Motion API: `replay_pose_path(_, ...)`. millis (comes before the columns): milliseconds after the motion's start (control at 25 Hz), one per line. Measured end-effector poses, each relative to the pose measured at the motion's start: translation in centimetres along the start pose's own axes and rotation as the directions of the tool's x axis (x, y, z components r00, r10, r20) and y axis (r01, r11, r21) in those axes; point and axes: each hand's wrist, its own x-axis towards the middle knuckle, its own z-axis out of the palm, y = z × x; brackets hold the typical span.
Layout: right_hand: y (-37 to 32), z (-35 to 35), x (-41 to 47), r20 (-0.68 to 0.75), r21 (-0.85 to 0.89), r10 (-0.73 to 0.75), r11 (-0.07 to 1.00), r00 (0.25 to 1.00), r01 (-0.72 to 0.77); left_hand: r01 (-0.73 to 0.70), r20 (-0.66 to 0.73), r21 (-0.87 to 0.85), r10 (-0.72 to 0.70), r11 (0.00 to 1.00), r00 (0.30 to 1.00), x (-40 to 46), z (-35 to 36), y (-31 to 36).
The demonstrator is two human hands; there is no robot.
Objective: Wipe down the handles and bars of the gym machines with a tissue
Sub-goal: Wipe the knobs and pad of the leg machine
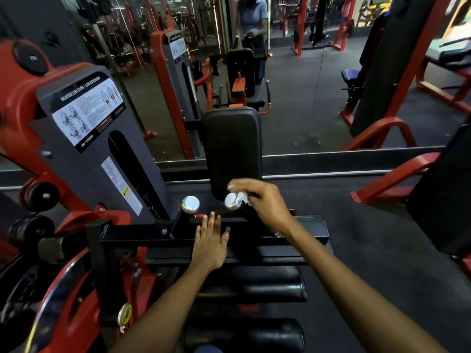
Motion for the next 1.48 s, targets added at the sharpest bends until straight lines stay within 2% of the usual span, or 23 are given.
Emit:
replay_pose_path(40,-0.2,0.0,1.4,0.136,-0.006,0.011,1.000,0.991,-0.010,0.001,0.010,-0.006,-0.001,1.000,1.000,0.1,-0.1,0.0)
replay_pose_path(120,1.7,-0.5,1.6,0.274,-0.138,0.082,0.989,0.958,-0.045,-0.004,0.016,-0.023,0.004,1.000,1.000,0.1,-0.1,0.0)
replay_pose_path(200,4.1,-1.3,-0.2,0.277,-0.226,0.144,0.971,0.950,-0.081,-0.008,0.007,-0.030,0.008,1.000,1.000,0.2,0.1,-0.1)
replay_pose_path(320,5.9,-2.1,-2.2,0.176,-0.292,0.227,0.941,0.958,-0.169,-0.008,0.013,-0.025,0.008,1.000,1.000,0.2,0.3,-0.3)
replay_pose_path(440,8.6,-3.3,-4.3,0.226,-0.620,0.352,0.771,0.908,-0.144,-0.005,0.013,-0.006,0.005,1.000,1.000,0.2,0.6,-0.4)
replay_pose_path(480,9.1,-4.2,-5.1,0.173,-0.668,0.352,0.728,0.920,-0.153,-0.006,0.008,-0.001,0.006,1.000,1.000,0.2,0.7,-0.5)
replay_pose_path(560,8.8,-5.7,-5.9,-0.094,-0.563,0.310,0.767,0.946,-0.308,-0.005,-0.011,0.003,0.005,1.000,1.000,0.2,0.9,-0.5)
replay_pose_path(600,8.8,-5.9,-5.6,-0.240,-0.487,0.296,0.787,0.924,-0.379,-0.005,-0.016,0.001,0.005,1.000,1.000,0.2,0.9,-0.4)
replay_pose_path(640,8.6,-5.8,-4.8,-0.270,-0.423,0.308,0.813,0.912,-0.399,-0.005,-0.019,-0.008,0.005,1.000,1.000,0.2,0.8,-0.4)
replay_pose_path(680,8.2,-5.3,-3.7,-0.185,-0.410,0.312,0.837,0.932,-0.362,-0.005,-0.016,-0.022,0.004,1.000,1.000,0.1,0.7,-0.4)
replay_pose_path(760,8.0,-2.9,-2.6,0.102,-0.437,0.279,0.875,0.955,-0.209,-0.007,-0.015,-0.042,0.006,0.999,1.000,0.0,0.4,-0.3)
replay_pose_path(800,8.1,-1.8,-2.8,0.140,-0.439,0.271,0.879,0.952,-0.185,-0.010,-0.011,-0.037,0.009,0.999,1.000,0.0,0.4,-0.3)
replay_pose_path(840,8.5,-1.2,-3.4,0.117,-0.451,0.260,0.874,0.958,-0.182,-0.012,-0.004,-0.034,0.012,0.999,1.000,-0.1,0.3,-0.3)
replay_pose_path(880,8.7,-1.0,-4.4,0.029,-0.424,0.273,0.874,0.962,-0.236,-0.012,-0.001,-0.037,0.012,0.999,1.000,-0.1,0.4,-0.4)
replay_pose_path(960,9.2,-0.7,-7.4,-0.164,-0.413,0.168,0.883,0.972,-0.222,-0.011,-0.003,-0.050,0.011,0.999,1.000,0.0,0.3,-0.3)
replay_pose_path(1040,9.2,-0.5,-10.7,-0.122,-0.429,0.098,0.892,0.988,-0.141,-0.011,-0.003,-0.054,0.011,0.998,1.000,0.0,0.4,-0.3)
replay_pose_path(1120,9.0,-0.7,-12.3,-0.079,-0.369,0.130,0.917,0.988,-0.150,-0.016,-0.022,-0.052,0.015,0.999,1.000,-0.1,0.6,-0.3)
replay_pose_path(1160,9.0,-1.0,-11.9,-0.202,-0.301,0.163,0.928,0.966,-0.219,-0.017,-0.024,-0.052,0.016,0.998,1.000,-0.2,0.6,-0.3)
replay_pose_path(1200,9.1,-1.3,-10.7,-0.356,-0.197,0.220,0.932,0.908,-0.303,-0.016,-0.024,-0.054,0.015,0.998,1.000,-0.1,0.6,-0.3)
replay_pose_path(1240,9.3,-1.3,-9.4,-0.434,-0.121,0.284,0.922,0.855,-0.368,-0.014,-0.017,-0.054,0.013,0.998,1.000,-0.2,0.5,-0.3)
replay_pose_path(1280,9.2,-0.9,-8.3,-0.419,-0.088,0.342,0.907,0.841,-0.413,-0.013,-0.015,-0.056,0.012,0.998,1.000,-0.3,0.5,-0.3)
replay_pose_path(1320,9.1,-0.3,-7.7,-0.370,-0.132,0.334,0.905,0.867,-0.405,-0.013,-0.016,-0.062,0.012,0.998,1.000,-0.3,0.4,-0.3)
replay_pose_path(1480,9.3,2.2,-10.9,-0.276,-0.360,0.197,0.886,0.941,-0.292,-0.008,-0.019,-0.061,0.007,0.998,1.000,-0.1,0.3,-0.2)
